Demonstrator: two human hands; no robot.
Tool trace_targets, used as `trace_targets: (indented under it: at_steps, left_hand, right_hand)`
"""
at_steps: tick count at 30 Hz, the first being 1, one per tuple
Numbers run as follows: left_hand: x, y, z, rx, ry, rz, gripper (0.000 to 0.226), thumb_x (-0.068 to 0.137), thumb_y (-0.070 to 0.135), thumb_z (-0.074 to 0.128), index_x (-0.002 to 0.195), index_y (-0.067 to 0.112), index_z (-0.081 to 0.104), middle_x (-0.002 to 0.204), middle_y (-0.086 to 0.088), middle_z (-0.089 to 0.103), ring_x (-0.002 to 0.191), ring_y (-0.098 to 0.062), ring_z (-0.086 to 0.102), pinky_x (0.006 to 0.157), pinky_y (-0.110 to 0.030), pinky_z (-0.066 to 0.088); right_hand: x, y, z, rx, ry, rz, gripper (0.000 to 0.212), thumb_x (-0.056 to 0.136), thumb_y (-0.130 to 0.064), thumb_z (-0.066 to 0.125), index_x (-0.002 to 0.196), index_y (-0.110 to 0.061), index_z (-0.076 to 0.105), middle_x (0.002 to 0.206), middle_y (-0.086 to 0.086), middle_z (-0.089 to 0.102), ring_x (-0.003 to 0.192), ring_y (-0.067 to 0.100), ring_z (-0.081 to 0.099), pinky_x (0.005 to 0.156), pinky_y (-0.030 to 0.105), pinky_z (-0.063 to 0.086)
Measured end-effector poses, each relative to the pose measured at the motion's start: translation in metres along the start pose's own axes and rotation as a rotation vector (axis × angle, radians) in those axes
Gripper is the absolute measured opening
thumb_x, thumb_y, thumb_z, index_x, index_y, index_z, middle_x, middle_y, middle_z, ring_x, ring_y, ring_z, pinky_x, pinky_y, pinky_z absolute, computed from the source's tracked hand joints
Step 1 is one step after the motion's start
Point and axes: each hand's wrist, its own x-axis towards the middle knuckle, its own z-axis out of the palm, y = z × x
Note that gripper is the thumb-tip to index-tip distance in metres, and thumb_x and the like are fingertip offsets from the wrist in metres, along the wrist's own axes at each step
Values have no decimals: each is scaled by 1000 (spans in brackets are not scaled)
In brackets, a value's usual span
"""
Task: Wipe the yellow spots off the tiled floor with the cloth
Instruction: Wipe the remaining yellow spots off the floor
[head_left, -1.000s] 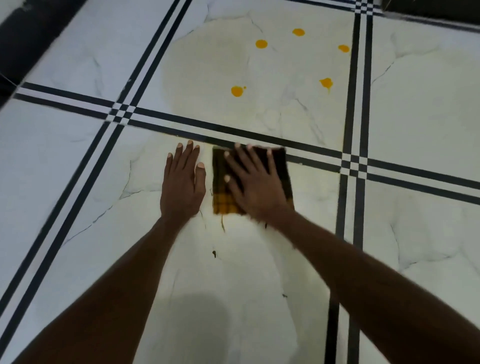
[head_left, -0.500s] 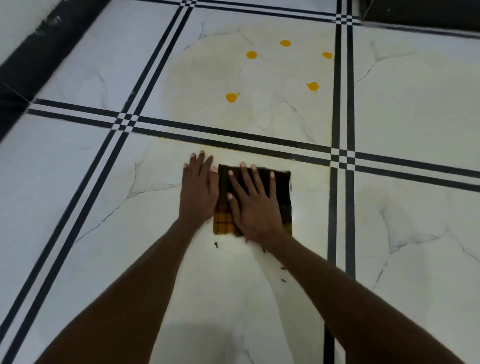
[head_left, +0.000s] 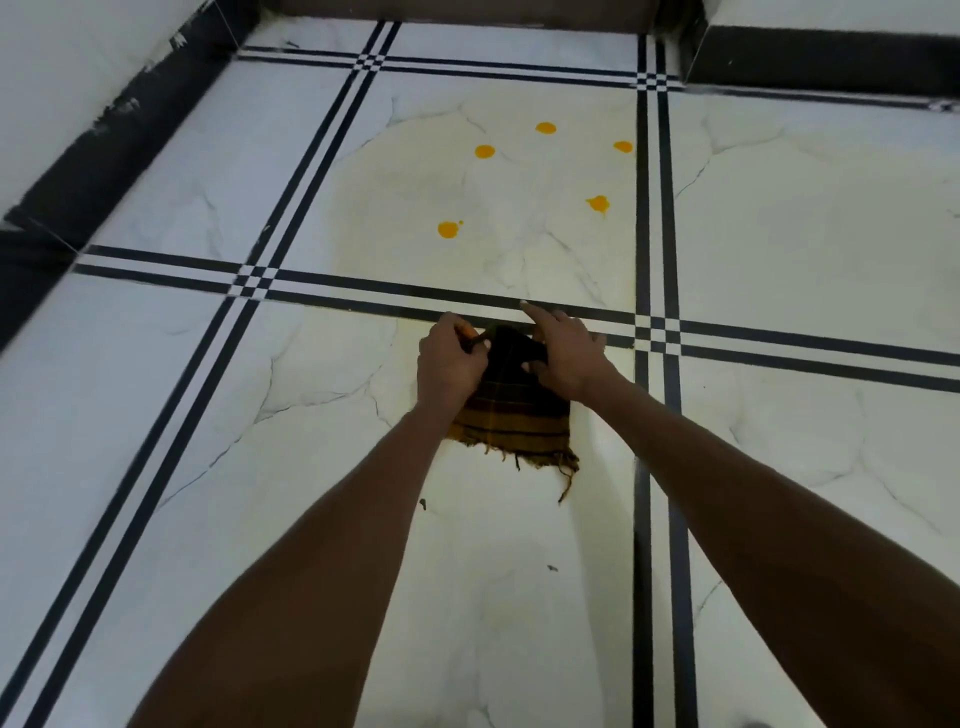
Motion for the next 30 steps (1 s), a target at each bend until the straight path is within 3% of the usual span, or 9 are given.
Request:
trace_targets:
  at_steps: [4, 7, 10, 13, 16, 19, 21, 24, 30]
  left_hand:
    - [6, 17, -35, -266, -145, 100, 30, 92, 15, 74, 121, 10, 66, 116, -5, 74, 108, -16, 69, 97, -34, 58]
    - [16, 31, -62, -298, -154, 198, 22, 92, 11, 74, 113, 8, 75, 107, -5, 78, 102, -15, 73, 96, -34, 59]
    - [28, 54, -85, -344, -73, 276, 19, 93, 10, 71, 111, 5, 74, 106, -10, 78, 101, -19, 74, 93, -36, 60]
    - [33, 70, -100, -342, 3, 398, 15, 94, 11, 68, 107, 7, 74, 101, -8, 78, 99, -19, 73, 92, -28, 57]
    - [29, 72, -104, -245, 43, 479, 12, 92, 8, 69, 102, 11, 76, 98, 1, 78, 99, -7, 70, 92, -7, 45]
    - [20, 53, -94, -132, -45, 477, 14, 88, 3, 73, 98, 11, 77, 99, 5, 76, 98, -5, 68, 92, -7, 45]
    - [12, 29, -85, -22, -190, 439, 19, 85, -1, 75, 100, 10, 77, 102, 5, 74, 97, -6, 67, 89, -11, 48]
    - [7, -10, -72, 111, -263, 335, 16, 88, 2, 72, 100, 13, 76, 103, 3, 74, 94, -10, 68, 79, -11, 46]
    - [14, -26, -60, 170, -201, 234, 11, 94, 13, 72, 104, 10, 74, 106, -4, 75, 92, -13, 67, 79, -14, 48]
  right_hand:
    - [5, 10, -18, 65, -113, 66, 29, 91, -31, 78, 117, -24, 69, 111, 5, 68, 123, 33, 61, 111, 58, 41]
    - [1, 11, -50, 222, -44, 55, 33, 89, -32, 81, 115, -13, 74, 107, 6, 71, 111, 28, 67, 99, 51, 55]
    - [-1, 0, -93, 245, 149, -25, 26, 90, -35, 79, 108, -16, 73, 106, 3, 70, 108, 26, 64, 100, 57, 50]
    - [-4, -12, -125, 74, 318, -109, 18, 93, -36, 75, 105, -23, 72, 97, -5, 65, 110, 26, 60, 105, 56, 40]
    - [-13, -19, -133, -153, 413, -150, 20, 94, -35, 72, 111, -23, 73, 100, -1, 68, 112, 30, 57, 104, 54, 36]
    - [-21, -12, -114, -369, 304, -125, 27, 95, -34, 69, 120, -24, 70, 112, 3, 71, 114, 30, 59, 104, 53, 37]
    - [-28, -6, -96, -416, 87, -78, 25, 97, -32, 66, 121, -25, 70, 117, 5, 71, 116, 30, 63, 106, 52, 40]
    - [-36, 3, -73, -344, -159, -19, 24, 99, -33, 66, 115, -18, 75, 114, 8, 72, 105, 29, 68, 85, 37, 51]
    - [-19, 6, -60, -198, -36, -3, 27, 102, -37, 62, 110, -14, 73, 96, 6, 65, 93, 30, 67, 83, 40, 53]
